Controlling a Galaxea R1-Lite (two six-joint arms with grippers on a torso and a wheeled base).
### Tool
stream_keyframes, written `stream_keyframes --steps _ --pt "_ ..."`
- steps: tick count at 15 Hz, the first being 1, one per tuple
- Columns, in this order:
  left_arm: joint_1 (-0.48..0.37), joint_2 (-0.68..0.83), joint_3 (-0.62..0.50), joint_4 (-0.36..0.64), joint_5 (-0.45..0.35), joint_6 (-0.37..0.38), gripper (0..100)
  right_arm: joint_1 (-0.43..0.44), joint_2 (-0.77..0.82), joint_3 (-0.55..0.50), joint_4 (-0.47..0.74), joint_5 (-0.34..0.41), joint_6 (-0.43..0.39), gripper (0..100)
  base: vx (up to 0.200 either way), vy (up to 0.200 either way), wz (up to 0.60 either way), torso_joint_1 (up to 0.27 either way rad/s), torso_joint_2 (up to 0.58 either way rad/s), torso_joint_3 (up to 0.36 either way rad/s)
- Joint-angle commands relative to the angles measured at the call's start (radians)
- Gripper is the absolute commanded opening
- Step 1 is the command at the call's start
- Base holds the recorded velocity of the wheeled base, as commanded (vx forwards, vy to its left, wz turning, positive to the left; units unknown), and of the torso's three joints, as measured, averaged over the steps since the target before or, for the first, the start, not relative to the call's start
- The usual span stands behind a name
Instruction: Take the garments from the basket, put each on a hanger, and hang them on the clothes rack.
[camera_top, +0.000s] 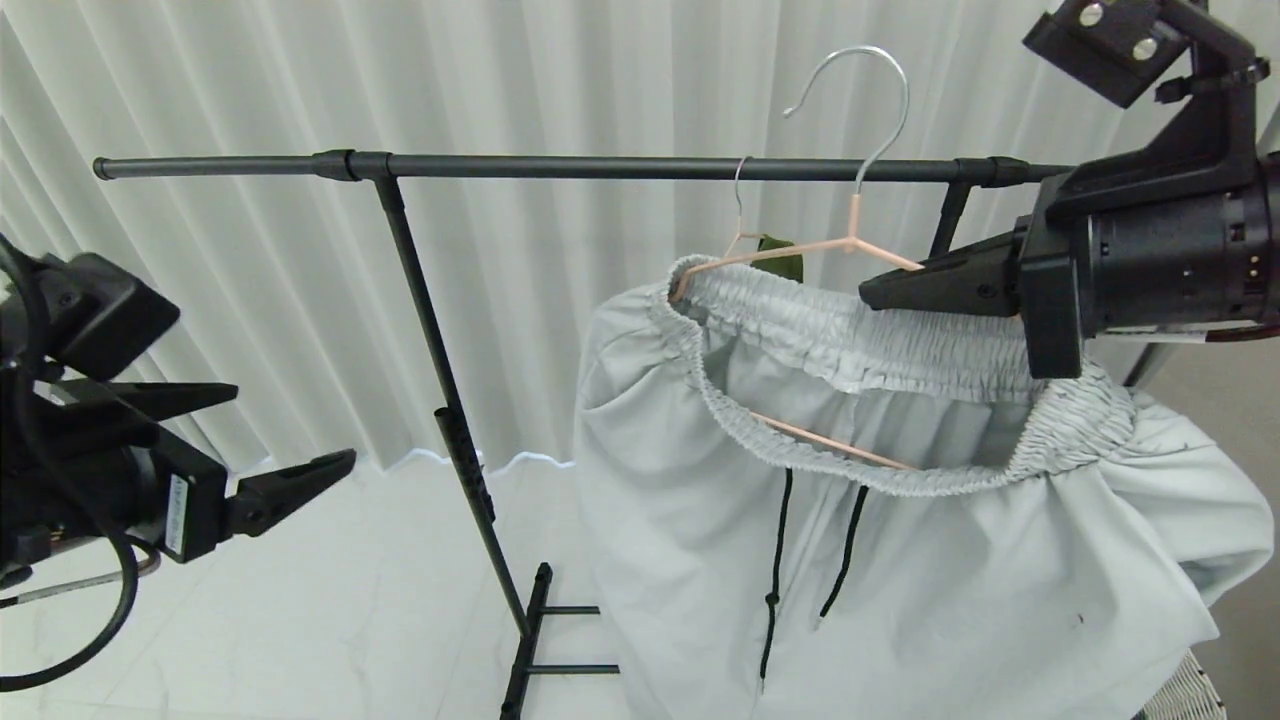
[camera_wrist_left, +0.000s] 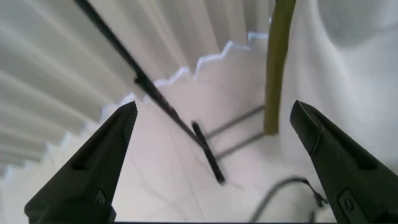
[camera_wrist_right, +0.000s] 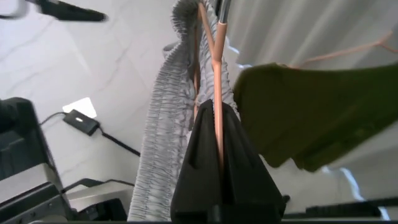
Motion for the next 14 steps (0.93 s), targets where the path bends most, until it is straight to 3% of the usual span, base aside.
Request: stream_keyframes --steps 1,5,8,14 --pt "-0.003 -0.034 -0.010 0.012 0.055 -0.005 100 -0.029 -0.032 0.005 0.031 -0.014 0.002 0 0.000 0.000 0.00 0.000 0.00 0.000" --pt "-0.024 -0.039 0.002 0.011 0.058 0.001 100 -0.146 -0.152 0.066 0.177 -0.073 0.002 0 0.000 0.000 0.00 0.000 0.00 0.000" --pt "-0.024 -0.032 0.005 0.011 0.058 0.004 100 -0.264 -0.232 0.128 0.229 -0.074 0.002 0 0.000 0.000 0.00 0.000 0.00 0.000" --pt "-0.026 -0.028 0.011 0.011 0.058 0.004 100 -0.466 -0.270 0.151 0.249 -0.074 0.001 0 0.000 0.000 0.00 0.000 0.00 0.000"
